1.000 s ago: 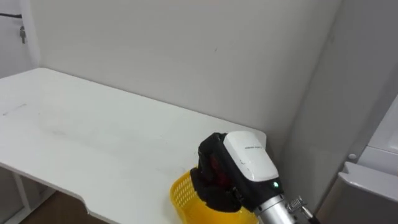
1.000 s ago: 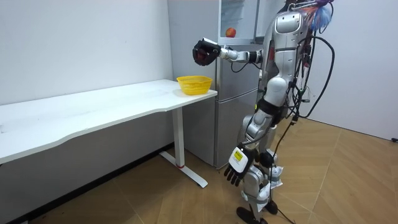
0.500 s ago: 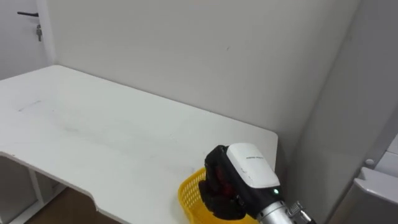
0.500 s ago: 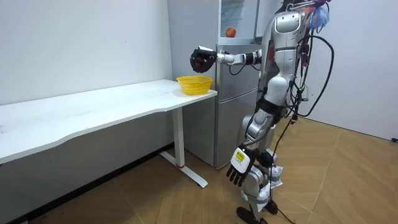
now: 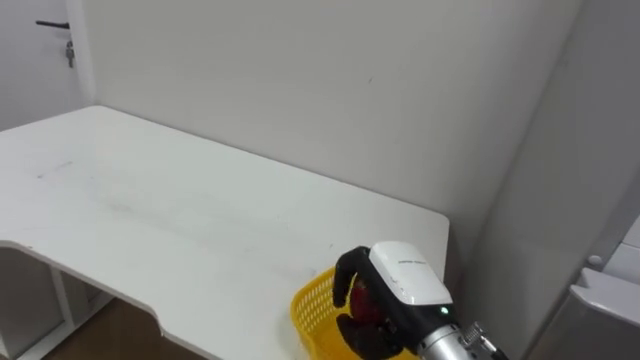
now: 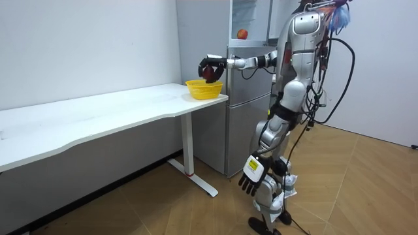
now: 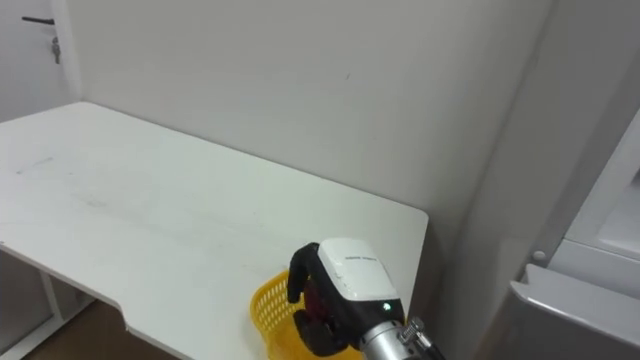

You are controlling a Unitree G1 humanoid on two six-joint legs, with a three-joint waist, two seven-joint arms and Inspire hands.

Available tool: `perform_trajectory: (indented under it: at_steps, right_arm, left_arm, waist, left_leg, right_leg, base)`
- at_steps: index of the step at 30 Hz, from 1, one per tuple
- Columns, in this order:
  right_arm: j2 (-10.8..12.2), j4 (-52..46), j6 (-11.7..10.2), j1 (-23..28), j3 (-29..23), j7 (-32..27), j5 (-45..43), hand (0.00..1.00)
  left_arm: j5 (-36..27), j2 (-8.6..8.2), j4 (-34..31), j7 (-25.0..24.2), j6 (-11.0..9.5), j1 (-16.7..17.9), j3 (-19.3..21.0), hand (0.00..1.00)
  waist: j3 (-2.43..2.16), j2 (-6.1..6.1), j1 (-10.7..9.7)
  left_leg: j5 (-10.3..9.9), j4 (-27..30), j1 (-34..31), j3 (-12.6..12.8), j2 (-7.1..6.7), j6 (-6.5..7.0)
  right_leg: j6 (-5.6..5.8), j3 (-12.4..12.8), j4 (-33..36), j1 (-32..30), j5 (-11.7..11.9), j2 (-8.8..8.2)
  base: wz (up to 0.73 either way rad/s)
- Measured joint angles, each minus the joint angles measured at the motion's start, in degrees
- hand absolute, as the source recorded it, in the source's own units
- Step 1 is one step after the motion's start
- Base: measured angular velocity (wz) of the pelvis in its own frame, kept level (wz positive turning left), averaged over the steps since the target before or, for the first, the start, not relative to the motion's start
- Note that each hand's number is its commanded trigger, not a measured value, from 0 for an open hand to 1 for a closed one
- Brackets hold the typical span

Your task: Retrieve from the upper fridge

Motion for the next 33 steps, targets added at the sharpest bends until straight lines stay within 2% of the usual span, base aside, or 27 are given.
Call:
perform_trajectory:
  at_steps: [10, 14, 21, 24, 27, 30, 33]
  right_arm:
    - [0.01, 1.62, 0.82, -0.22, -0.19, -0.01, 0.28, 0.0]
    - [0.01, 1.68, 1.13, -0.33, -0.34, -0.01, 0.15, 0.0]
    - [0.08, 1.68, 1.12, -0.41, -0.38, -0.01, 1.35, 0.0]
    - [0.09, 1.69, 1.07, -0.41, -0.38, -0.08, 1.86, 0.0]
    - [0.17, 1.56, 0.78, -0.44, -0.38, -0.17, 4.84, 0.0]
    - [0.15, 0.04, 0.63, -0.44, -0.4, -0.25, 7.99, 0.0]
    - [0.16, -5.86, 0.49, -0.43, -1.17, -0.52, 9.06, 0.0]
  left_arm:
    - [0.01, -0.01, -0.04, 0.06, 0.05, 0.0, -0.01, 0.0]
    - [0.01, -0.01, -0.58, 0.05, 0.84, 0.0, 0.06, 0.0]
    - [-0.01, 0.01, -2.34, 0.15, 1.06, 0.03, 0.3, 0.0]
    - [0.0, -0.01, -2.34, 0.26, 1.06, -0.32, 0.27, 0.0]
    - [-0.06, 0.07, -2.15, 1.02, 1.05, -0.55, -0.09, 0.0]
    - [-0.05, 0.16, -1.88, 1.8, 1.05, -0.48, -0.1, 0.0]
    - [0.05, -0.17, -1.86, 2.73, 1.06, -0.08, -0.04, 0.0]
  waist:
    - [0.01, -0.02, -0.07]
    - [-0.03, -0.07, -0.09]
    - [0.04, 0.07, -0.15]
    - [0.24, 0.41, -0.26]
    - [0.39, 0.82, -0.21]
    - [0.31, 1.11, -0.49]
    - [0.03, 1.8, -1.66]
  left_leg:
    - [0.17, 0.16, -0.09, -0.09, -0.36, 0.24]
    - [0.3, 0.17, -0.48, -0.08, -0.62, 0.47]
    - [0.36, 0.19, -0.44, -0.1, -0.75, 0.56]
    - [0.36, 0.21, -0.29, -0.05, -0.74, 0.57]
    - [0.38, 0.18, -0.2, 0.09, -0.73, 0.57]
    - [0.39, 0.17, -0.38, 0.51, -0.62, 0.53]
    - [0.42, 0.17, -0.76, 0.86, -0.6, 0.54]
  right_leg:
    - [0.08, -0.31, -0.01, 0.06, -0.05, -0.35]
    - [0.14, -0.21, -0.01, -0.32, -0.08, -0.56]
    - [0.14, 0.13, 0.0, -0.3, -0.08, -0.66]
    - [0.14, 0.18, -0.01, -0.16, -0.08, -0.66]
    - [0.14, 1.47, -0.01, -0.23, -0.08, -0.46]
    - [0.14, 1.85, 0.01, -0.52, -0.08, -0.36]
    - [0.13, 2.16, 0.03, -0.94, -0.05, -0.38]
  base:
    - [0.0]
    - [0.0]
    - [0.0]
    - [0.0]
    - [-0.06]
    - [-0.06]
    - [-0.03]
